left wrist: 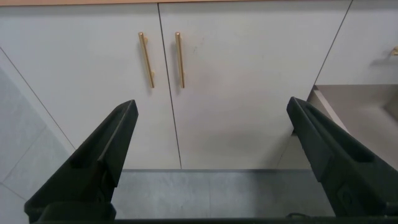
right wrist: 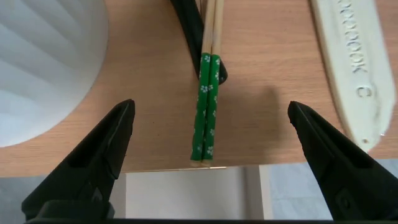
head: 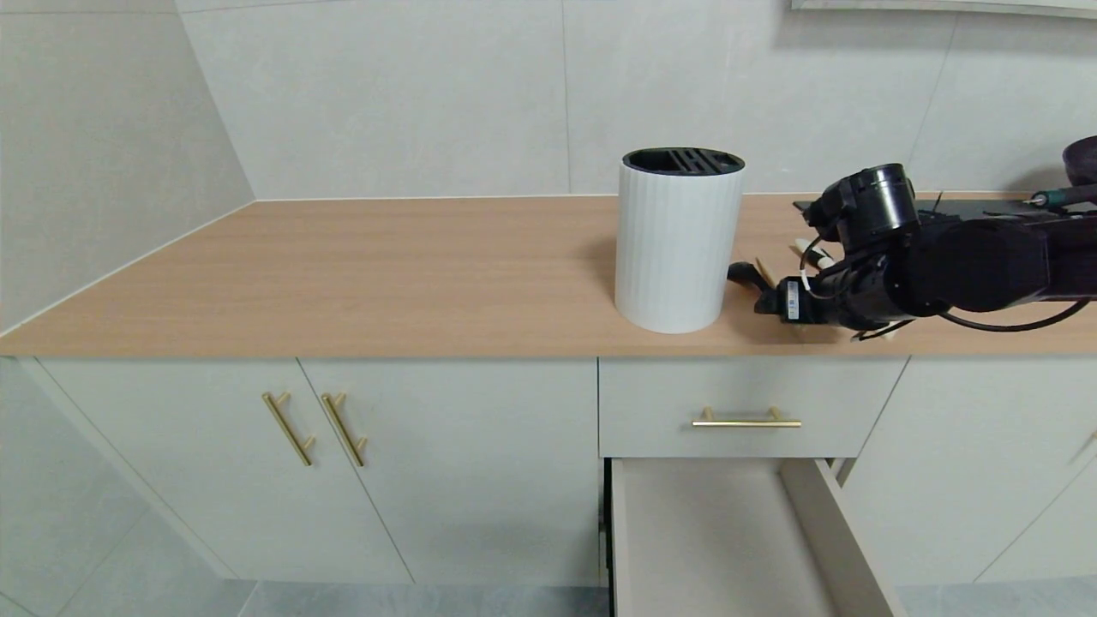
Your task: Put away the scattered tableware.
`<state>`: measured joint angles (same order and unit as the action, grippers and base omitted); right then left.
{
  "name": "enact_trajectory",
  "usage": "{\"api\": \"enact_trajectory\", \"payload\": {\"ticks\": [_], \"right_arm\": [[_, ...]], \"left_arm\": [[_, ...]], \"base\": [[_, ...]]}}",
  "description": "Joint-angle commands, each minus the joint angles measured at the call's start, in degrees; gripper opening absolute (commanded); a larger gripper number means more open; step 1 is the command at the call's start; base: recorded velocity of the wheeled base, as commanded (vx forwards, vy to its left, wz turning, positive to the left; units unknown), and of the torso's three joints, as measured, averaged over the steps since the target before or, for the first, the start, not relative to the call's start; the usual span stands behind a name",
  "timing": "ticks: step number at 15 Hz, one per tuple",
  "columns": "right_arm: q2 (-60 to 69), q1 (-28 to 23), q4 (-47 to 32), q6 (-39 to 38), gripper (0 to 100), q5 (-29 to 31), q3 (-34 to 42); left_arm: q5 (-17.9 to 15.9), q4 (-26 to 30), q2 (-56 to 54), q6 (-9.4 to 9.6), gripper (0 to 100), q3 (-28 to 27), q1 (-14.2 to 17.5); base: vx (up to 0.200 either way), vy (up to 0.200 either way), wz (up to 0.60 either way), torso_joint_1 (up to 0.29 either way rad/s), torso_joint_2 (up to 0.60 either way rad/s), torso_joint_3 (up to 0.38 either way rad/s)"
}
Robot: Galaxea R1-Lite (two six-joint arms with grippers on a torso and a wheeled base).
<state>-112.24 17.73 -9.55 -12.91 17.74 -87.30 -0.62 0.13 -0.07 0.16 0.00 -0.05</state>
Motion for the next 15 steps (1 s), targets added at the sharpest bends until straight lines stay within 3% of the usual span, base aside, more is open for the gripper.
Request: {"api": "enact_trajectory", "payload": {"ticks": [1, 4, 5, 15], "right_arm": [[-0.52, 0.03, -0.03, -0.01, 100, 0.02, -0.07], [-1.49, 0.12, -0.12, -0.01, 100, 0.02, -0.15], [-1.58, 0.03, -0.12, -0.01, 0, 0.02, -0.15], [4.22, 0.03, -2.50, -2.12, 0, 0.46, 0.90]], "left_arm": [[0.01, -0.05, 0.07, 0.02, 100, 0.00, 0.05], [0.01, -0.05, 0.07, 0.02, 100, 0.00, 0.05], [0.01, -0.05, 0.07, 0.02, 100, 0.00, 0.05], [0.01, 0.04, 0.07, 0.02, 100, 0.00, 0.05]], "base": [[0.000, 0.000, 0.00, 0.000, 0.00, 0.000], [0.000, 0.000, 0.00, 0.000, 0.00, 0.000], [0.000, 0.000, 0.00, 0.000, 0.00, 0.000], [0.000, 0.000, 0.00, 0.000, 0.00, 0.000]]}}
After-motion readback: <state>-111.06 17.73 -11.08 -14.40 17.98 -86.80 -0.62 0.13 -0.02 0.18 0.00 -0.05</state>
